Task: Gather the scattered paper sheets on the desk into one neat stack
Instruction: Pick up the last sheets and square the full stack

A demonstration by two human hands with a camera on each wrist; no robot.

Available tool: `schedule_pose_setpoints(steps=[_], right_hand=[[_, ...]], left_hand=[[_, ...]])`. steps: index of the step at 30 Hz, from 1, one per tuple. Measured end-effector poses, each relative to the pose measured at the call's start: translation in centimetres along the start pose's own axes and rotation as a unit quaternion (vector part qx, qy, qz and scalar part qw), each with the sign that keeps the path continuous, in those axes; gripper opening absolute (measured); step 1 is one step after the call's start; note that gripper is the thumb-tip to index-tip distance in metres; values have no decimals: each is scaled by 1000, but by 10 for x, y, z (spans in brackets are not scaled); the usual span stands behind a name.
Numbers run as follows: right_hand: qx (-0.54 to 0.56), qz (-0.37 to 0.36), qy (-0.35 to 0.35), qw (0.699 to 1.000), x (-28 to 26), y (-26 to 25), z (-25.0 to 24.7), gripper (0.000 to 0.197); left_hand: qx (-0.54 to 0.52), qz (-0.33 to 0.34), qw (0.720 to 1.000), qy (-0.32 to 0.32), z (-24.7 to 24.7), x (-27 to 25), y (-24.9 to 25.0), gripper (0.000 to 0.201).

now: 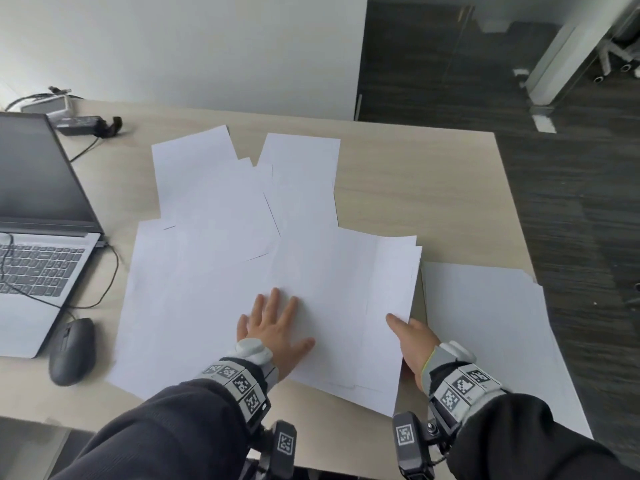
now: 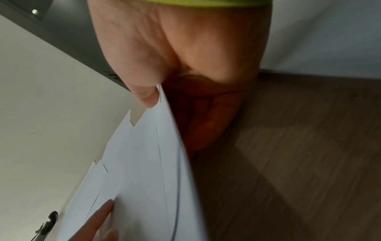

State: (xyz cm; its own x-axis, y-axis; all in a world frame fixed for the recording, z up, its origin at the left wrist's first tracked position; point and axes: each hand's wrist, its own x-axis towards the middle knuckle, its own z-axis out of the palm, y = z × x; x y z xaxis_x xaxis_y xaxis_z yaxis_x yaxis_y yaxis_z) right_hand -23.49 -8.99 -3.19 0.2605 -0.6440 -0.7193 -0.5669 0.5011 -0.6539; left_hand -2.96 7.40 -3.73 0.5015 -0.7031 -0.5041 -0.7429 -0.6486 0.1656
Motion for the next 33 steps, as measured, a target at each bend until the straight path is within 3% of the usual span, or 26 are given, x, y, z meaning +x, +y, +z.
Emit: schedule_pose_setpoints(steps=[4,10,13,18,23,29,33], right_hand=[[-18,-13,0,1000,-1,-3,1,26],[-41,0,-14,999,4,2,-2,16],[-53,-3,2,999,11,5,-7,29],[-39,-21,30,999,21,2,-22,43],[-39,-45,37,998,21,-10,-19,14],[-61,-60,20,996,29,-23,2,6],[-88,-63,23,994,34,-29,13,9]], left_hand=[[13,62,998,-5,7,-6,10,87],[-4,132,991,-19,10,-9,32,83],[-42,97,994,11,1,-4,19,79],[-35,-87,993,72,-19,3,-24,87],[-61,-191,977,67,-27,7,-78,106],[-44,-152,986,44,-25,-6,-110,111],[-12,-124,992,-24,-33,-13,-107,143]])
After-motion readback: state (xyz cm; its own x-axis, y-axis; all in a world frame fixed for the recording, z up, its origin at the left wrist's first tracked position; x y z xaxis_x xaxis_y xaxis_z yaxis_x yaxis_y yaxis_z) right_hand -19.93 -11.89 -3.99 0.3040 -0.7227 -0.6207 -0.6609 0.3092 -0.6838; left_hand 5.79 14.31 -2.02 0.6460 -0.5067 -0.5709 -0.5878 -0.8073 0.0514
